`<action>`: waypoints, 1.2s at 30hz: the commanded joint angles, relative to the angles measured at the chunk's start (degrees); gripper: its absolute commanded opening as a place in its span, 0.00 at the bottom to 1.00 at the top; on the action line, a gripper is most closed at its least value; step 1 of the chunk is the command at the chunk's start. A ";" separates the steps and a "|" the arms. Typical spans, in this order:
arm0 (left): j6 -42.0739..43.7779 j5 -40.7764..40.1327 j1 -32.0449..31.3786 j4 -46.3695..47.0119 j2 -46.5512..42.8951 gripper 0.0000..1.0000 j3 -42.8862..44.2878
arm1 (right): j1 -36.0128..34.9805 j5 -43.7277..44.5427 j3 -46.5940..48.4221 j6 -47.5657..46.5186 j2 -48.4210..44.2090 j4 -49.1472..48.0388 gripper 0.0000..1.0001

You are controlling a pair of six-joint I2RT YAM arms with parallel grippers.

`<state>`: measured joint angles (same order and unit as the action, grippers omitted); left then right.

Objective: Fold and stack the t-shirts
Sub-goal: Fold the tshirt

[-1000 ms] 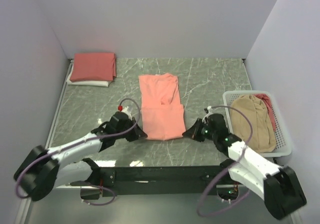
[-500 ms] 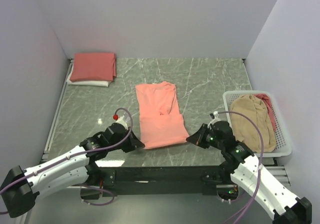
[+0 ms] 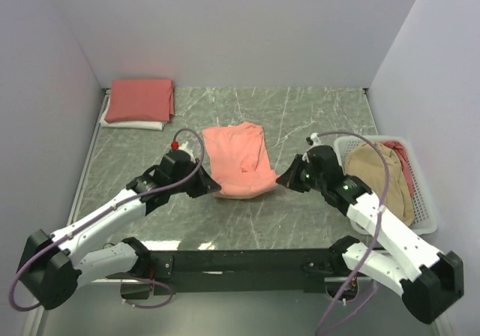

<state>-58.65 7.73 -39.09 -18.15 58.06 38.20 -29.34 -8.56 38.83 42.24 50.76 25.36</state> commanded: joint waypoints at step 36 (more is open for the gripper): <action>5.13 28.93 33.11 7.52 62.78 0.01 51.89 | 14.58 -22.90 89.66 -4.54 90.64 -6.11 0.00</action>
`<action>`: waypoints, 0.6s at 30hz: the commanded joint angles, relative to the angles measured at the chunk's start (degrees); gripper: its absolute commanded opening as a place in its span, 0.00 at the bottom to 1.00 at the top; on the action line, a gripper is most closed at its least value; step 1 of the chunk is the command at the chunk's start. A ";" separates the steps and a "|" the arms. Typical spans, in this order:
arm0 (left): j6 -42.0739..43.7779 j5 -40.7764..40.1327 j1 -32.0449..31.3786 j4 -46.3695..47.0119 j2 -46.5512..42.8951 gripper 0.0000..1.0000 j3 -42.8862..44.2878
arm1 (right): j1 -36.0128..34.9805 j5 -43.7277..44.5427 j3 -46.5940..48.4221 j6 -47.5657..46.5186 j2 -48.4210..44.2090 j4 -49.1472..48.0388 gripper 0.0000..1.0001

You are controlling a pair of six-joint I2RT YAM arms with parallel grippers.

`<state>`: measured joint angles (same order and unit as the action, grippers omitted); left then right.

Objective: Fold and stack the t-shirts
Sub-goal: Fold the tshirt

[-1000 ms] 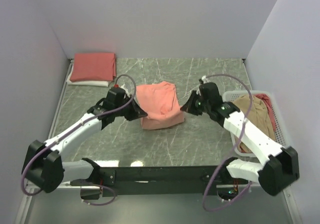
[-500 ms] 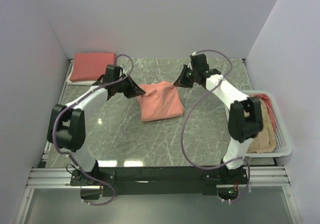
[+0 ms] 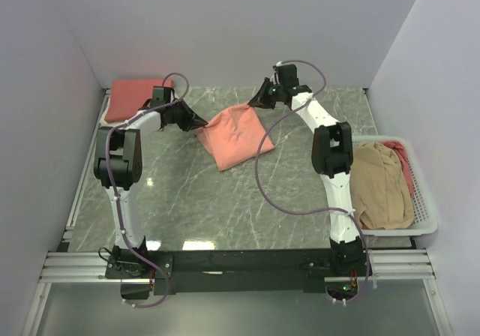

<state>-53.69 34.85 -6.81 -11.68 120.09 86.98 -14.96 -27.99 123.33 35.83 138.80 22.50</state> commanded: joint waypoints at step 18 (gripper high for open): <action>-1.94 -3.38 5.75 8.61 -5.57 0.01 -11.22 | -1.47 -3.39 2.72 4.08 2.89 -13.98 0.53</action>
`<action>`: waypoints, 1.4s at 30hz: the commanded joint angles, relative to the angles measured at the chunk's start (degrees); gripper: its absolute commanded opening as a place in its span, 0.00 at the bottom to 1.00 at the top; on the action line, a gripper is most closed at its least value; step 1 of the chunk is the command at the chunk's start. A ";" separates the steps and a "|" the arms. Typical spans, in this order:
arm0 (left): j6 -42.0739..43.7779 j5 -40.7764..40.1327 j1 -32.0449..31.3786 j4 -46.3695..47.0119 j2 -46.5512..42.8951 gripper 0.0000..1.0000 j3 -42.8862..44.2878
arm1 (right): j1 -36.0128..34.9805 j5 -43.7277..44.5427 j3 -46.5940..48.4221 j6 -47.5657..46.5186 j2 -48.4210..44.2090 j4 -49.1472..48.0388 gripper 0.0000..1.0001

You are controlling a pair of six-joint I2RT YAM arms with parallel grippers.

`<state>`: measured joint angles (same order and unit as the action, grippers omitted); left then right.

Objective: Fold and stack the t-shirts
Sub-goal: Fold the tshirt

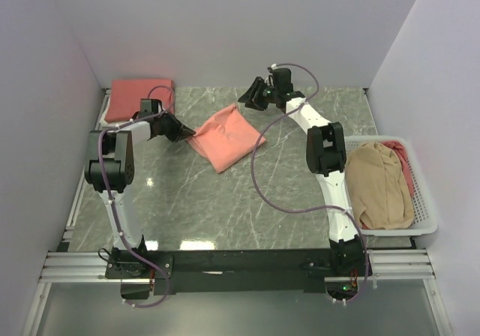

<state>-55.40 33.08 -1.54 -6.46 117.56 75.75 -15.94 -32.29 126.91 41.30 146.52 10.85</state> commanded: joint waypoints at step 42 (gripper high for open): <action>-3.14 -4.52 -8.82 11.12 -11.47 0.01 -18.34 | -12.43 30.35 -63.08 -5.44 -39.89 7.35 0.45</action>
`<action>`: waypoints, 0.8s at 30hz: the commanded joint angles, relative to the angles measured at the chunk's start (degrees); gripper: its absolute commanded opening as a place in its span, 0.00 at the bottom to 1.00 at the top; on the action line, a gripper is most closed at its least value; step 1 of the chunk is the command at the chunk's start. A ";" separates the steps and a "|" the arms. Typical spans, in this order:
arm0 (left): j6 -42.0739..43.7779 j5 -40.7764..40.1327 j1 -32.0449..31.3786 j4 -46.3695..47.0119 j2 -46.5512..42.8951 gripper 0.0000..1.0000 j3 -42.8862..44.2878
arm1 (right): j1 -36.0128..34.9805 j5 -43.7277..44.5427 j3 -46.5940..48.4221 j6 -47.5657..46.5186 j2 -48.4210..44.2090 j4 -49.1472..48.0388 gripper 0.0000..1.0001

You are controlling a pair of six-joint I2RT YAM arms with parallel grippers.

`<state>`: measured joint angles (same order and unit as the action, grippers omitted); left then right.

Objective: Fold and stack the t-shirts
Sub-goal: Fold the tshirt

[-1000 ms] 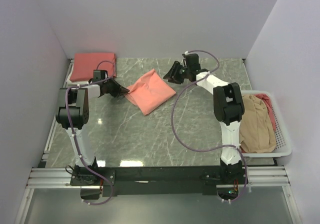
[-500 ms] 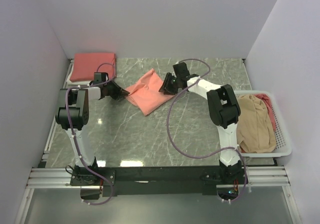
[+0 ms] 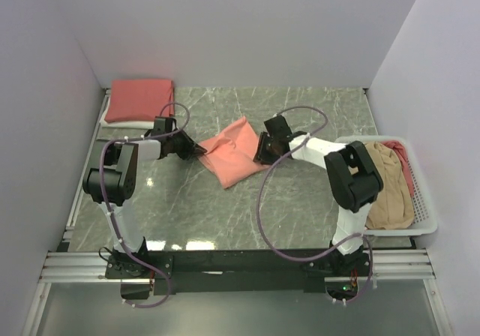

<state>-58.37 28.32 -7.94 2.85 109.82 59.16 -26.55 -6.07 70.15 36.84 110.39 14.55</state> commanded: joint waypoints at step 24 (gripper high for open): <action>6.07 -1.42 -3.40 -7.77 -12.44 0.11 -0.80 | -9.60 12.40 -22.26 4.48 -31.21 -0.03 0.48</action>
<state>-54.65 28.12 -13.72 -3.86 95.59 55.31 -39.94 4.43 43.57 44.60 78.41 16.69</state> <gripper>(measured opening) 0.091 0.480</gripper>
